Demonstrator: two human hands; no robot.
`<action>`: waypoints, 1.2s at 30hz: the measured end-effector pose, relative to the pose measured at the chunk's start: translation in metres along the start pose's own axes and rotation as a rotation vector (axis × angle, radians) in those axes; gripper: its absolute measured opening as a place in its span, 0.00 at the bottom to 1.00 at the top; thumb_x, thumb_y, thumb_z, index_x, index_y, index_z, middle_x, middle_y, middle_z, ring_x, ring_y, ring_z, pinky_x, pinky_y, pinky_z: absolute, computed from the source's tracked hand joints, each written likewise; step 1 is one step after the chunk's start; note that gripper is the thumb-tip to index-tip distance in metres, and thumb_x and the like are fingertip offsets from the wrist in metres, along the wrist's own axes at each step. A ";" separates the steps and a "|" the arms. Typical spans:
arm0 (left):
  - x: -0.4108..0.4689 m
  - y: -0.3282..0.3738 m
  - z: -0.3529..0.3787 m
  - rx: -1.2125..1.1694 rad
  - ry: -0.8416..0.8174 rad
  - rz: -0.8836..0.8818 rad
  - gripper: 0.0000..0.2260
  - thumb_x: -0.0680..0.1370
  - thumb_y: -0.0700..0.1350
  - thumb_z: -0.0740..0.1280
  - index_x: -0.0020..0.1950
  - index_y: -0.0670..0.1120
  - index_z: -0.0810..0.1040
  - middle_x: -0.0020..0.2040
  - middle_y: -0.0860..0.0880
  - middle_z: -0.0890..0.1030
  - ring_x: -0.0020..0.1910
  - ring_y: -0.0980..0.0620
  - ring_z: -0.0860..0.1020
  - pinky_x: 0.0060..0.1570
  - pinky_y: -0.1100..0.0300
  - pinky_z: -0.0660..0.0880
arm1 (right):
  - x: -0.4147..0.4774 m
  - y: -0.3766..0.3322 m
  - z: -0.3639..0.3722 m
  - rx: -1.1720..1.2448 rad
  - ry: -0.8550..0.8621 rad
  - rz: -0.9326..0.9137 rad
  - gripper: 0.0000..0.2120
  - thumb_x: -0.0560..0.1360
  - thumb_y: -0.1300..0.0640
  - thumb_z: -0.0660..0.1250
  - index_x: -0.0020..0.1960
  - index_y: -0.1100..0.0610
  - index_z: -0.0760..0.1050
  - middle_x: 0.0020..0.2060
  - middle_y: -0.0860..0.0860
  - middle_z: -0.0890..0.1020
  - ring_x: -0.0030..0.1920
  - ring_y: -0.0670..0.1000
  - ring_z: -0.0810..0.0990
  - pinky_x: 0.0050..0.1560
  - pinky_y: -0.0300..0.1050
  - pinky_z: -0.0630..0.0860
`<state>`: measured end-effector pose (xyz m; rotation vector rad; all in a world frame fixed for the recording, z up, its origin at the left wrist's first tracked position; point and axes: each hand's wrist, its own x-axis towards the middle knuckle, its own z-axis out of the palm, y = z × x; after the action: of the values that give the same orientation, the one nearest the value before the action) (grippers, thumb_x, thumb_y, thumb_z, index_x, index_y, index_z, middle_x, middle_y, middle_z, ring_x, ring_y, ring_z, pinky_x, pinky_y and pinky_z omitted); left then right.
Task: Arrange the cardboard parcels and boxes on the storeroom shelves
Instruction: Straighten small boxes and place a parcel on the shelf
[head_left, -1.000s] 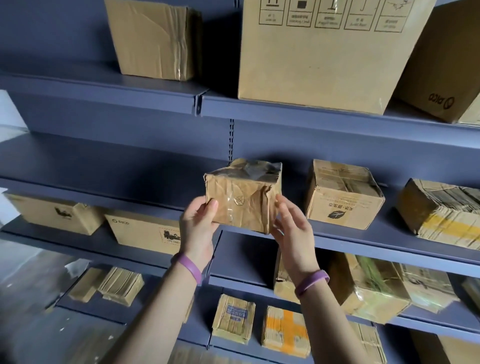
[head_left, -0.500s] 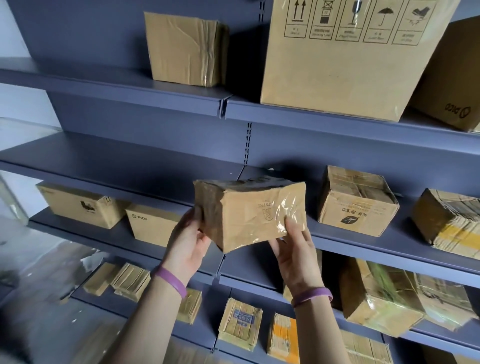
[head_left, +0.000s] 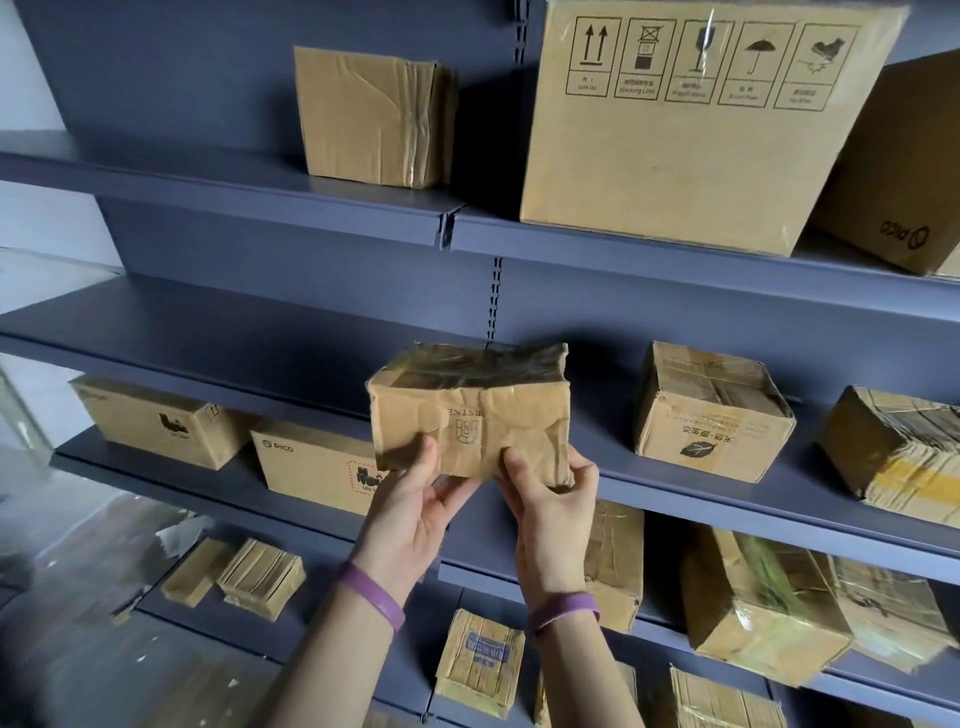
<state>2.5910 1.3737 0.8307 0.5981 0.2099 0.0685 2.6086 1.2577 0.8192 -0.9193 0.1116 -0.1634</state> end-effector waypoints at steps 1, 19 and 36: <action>0.000 0.001 -0.001 -0.006 0.008 -0.001 0.15 0.82 0.43 0.61 0.68 0.41 0.75 0.62 0.40 0.82 0.61 0.44 0.82 0.50 0.50 0.83 | -0.001 -0.001 0.000 0.016 -0.010 -0.006 0.21 0.68 0.60 0.78 0.56 0.57 0.72 0.57 0.59 0.81 0.55 0.53 0.82 0.49 0.47 0.81; -0.014 0.014 -0.007 0.091 0.020 -0.056 0.21 0.78 0.45 0.67 0.69 0.39 0.74 0.62 0.38 0.81 0.56 0.47 0.84 0.50 0.53 0.83 | 0.010 -0.012 -0.019 0.146 -0.100 0.142 0.55 0.48 0.43 0.87 0.69 0.57 0.70 0.54 0.56 0.84 0.48 0.53 0.84 0.49 0.52 0.82; -0.013 0.018 -0.007 0.224 -0.037 0.071 0.20 0.77 0.41 0.68 0.69 0.43 0.75 0.63 0.44 0.82 0.63 0.45 0.80 0.56 0.52 0.81 | 0.001 -0.012 -0.007 0.109 -0.263 0.052 0.16 0.75 0.45 0.70 0.57 0.52 0.73 0.50 0.49 0.82 0.49 0.49 0.79 0.49 0.45 0.77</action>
<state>2.5766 1.3903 0.8375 0.8297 0.1615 0.1036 2.6073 1.2453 0.8242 -0.8213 -0.1160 0.0008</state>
